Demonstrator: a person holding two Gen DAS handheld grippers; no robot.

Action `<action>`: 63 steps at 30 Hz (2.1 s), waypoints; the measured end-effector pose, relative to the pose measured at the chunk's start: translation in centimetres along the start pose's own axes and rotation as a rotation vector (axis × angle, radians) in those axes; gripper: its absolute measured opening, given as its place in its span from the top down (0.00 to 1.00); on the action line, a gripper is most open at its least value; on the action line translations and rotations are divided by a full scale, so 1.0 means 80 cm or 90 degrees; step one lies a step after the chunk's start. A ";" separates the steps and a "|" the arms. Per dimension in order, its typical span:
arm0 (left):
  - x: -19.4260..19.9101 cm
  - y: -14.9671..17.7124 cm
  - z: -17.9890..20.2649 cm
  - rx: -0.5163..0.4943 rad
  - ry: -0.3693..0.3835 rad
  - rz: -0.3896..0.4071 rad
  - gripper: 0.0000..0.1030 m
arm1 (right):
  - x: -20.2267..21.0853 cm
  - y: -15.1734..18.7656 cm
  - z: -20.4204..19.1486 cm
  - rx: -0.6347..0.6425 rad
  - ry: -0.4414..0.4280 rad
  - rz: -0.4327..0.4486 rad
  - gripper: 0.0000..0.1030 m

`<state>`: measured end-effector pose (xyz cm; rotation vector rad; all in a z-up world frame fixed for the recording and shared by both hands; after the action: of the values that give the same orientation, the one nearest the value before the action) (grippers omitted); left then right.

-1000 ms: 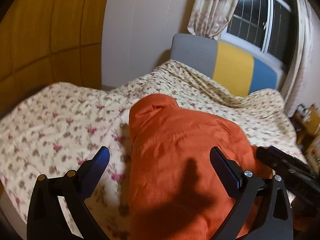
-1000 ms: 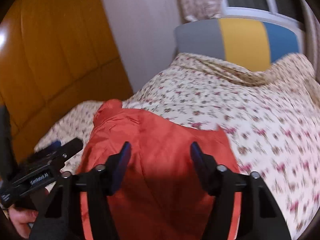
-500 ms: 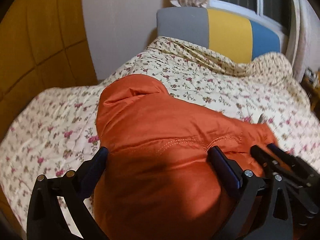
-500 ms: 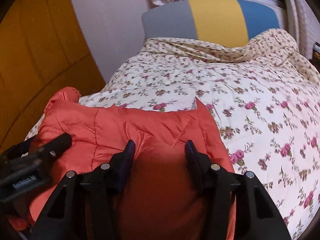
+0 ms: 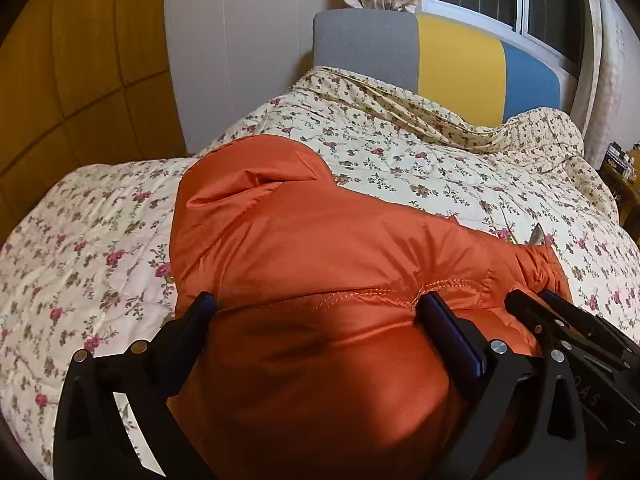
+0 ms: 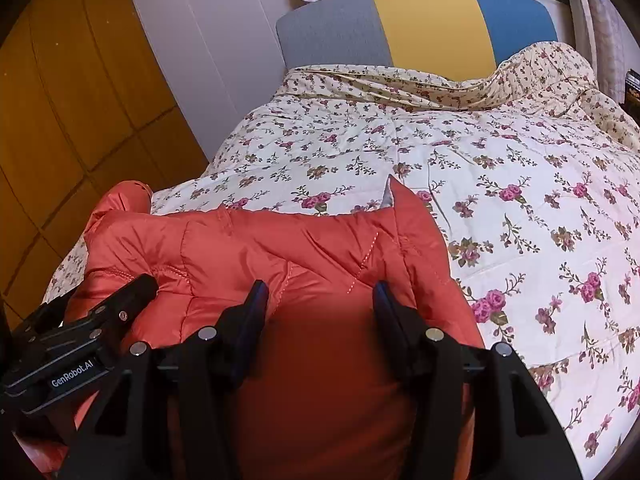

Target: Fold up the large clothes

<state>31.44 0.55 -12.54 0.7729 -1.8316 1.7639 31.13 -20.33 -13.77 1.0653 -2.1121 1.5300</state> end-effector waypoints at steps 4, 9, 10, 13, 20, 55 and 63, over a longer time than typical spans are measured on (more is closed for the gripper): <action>0.014 0.007 0.001 -0.004 -0.013 0.013 0.03 | 0.006 0.001 0.001 -0.003 -0.010 0.008 0.45; 0.043 0.022 0.000 0.002 -0.022 0.036 0.03 | 0.029 0.010 0.003 0.000 -0.005 0.028 0.31; 0.050 0.026 0.000 0.003 -0.020 0.040 0.03 | 0.034 0.012 0.002 0.005 -0.001 0.033 0.28; 0.075 0.039 -0.001 0.015 -0.007 0.050 0.03 | 0.056 0.024 -0.004 0.033 0.012 0.048 0.20; 0.143 0.081 -0.002 0.004 0.011 0.079 0.03 | 0.112 0.054 0.014 -0.025 0.000 0.035 0.03; 0.319 0.166 -0.018 -0.003 -0.043 0.127 0.03 | 0.313 0.152 -0.036 0.066 0.010 0.102 0.02; 0.317 0.169 -0.018 -0.001 -0.041 0.126 0.03 | 0.308 0.156 -0.035 0.064 0.008 0.091 0.02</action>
<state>3.68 0.36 -4.94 0.6736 -2.0123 1.8777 5.12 -25.30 -5.37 0.9525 -2.1651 1.7199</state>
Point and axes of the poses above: each gripper's, at about its wrist camera, not at the fingertips, and x roughly against the way its jaws point, z to its right, y to its underside, the point moved 5 cm from there along -x, roughly the way its jaws point, and after that the axes turned 2 degrees about -x, right-handed, at the moved point
